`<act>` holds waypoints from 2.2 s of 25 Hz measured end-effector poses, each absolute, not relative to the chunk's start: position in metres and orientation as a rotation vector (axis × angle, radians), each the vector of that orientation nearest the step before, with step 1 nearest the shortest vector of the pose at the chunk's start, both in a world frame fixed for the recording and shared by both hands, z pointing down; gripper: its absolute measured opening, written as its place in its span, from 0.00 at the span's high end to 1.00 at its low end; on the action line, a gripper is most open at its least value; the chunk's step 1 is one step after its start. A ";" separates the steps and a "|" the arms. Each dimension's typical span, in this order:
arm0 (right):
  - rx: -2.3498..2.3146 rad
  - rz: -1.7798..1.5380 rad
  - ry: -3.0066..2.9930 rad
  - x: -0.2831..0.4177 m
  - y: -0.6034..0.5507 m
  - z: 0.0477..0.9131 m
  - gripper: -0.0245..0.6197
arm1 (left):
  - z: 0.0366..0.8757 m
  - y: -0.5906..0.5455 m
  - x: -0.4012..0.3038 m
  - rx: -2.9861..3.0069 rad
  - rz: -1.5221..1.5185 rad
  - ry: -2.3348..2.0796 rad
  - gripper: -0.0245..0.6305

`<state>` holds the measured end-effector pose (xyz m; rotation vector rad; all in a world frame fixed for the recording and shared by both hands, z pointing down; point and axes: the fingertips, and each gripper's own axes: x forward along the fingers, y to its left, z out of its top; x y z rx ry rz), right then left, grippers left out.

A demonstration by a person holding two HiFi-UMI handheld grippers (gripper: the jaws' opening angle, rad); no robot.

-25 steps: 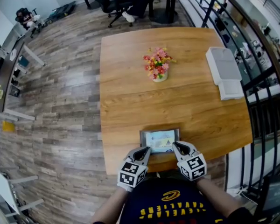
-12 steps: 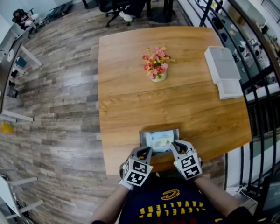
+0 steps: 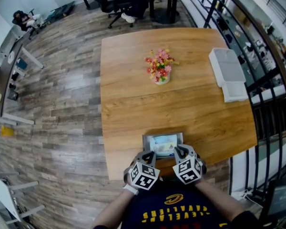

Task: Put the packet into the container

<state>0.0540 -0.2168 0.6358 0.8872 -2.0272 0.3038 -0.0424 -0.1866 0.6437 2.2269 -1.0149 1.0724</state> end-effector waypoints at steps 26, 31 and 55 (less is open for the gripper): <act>0.924 0.288 -2.065 0.060 -0.219 0.623 0.84 | 0.631 -0.193 -0.050 2.223 1.060 -1.128 0.88; 0.985 0.398 -2.116 0.067 -0.221 0.609 0.84 | 0.606 -0.201 -0.054 2.228 0.937 -1.171 0.88; 1.099 0.807 -2.741 0.055 -0.236 0.434 0.95 | 0.427 -0.216 -0.003 2.396 0.162 -0.985 0.96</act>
